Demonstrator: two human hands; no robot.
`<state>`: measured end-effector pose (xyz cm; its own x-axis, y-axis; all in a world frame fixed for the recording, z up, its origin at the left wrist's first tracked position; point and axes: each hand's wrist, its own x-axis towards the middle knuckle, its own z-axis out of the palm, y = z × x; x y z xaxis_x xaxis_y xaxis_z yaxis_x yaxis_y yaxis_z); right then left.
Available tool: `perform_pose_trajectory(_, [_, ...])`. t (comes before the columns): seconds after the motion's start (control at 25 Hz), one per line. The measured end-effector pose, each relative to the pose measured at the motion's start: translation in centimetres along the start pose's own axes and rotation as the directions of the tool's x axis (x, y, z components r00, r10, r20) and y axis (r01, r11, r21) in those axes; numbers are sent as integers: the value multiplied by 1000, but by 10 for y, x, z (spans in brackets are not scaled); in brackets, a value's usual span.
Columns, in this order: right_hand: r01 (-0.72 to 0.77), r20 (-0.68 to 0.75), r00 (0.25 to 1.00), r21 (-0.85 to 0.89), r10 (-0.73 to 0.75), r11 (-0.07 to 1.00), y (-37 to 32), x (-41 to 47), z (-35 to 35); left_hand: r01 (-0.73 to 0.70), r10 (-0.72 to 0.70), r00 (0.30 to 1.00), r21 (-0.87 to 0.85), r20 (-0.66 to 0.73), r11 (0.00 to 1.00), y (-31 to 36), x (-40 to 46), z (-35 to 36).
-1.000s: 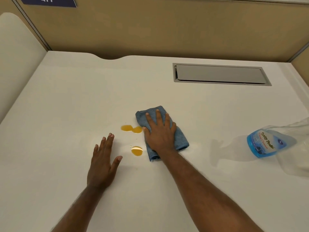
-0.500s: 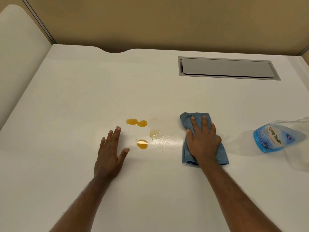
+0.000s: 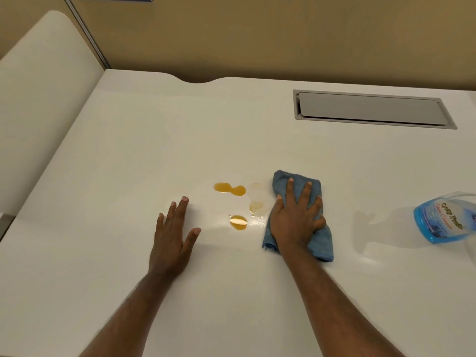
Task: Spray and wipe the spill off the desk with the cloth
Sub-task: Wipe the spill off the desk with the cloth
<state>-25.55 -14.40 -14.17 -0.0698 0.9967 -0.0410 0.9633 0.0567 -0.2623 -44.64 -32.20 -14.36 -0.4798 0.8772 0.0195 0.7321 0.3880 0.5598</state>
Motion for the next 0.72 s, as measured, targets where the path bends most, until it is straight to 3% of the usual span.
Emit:
perform_pose_trajectory(0.2, [52, 77, 996, -1, -52, 999, -60, 42, 12, 62, -63, 998, -40, -26, 997, -14, -4, -4])
perform_pose_trajectory(0.36, [212, 145, 968, -28, -205, 977, -98, 58, 15, 28, -32, 997, -58, -69, 998, -16, -6, -2])
perform_pose_trajectory(0.56, [487, 227, 852, -16, -471, 873, -146, 22, 30, 15, -32, 987, -111, -155, 994, -13, -7, -3])
perform_pose_trajectory(0.72, [650, 255, 728, 36, -636, 759, -159, -21, 38, 71, -127, 958, -217, -257, 974, -15, -10, -4])
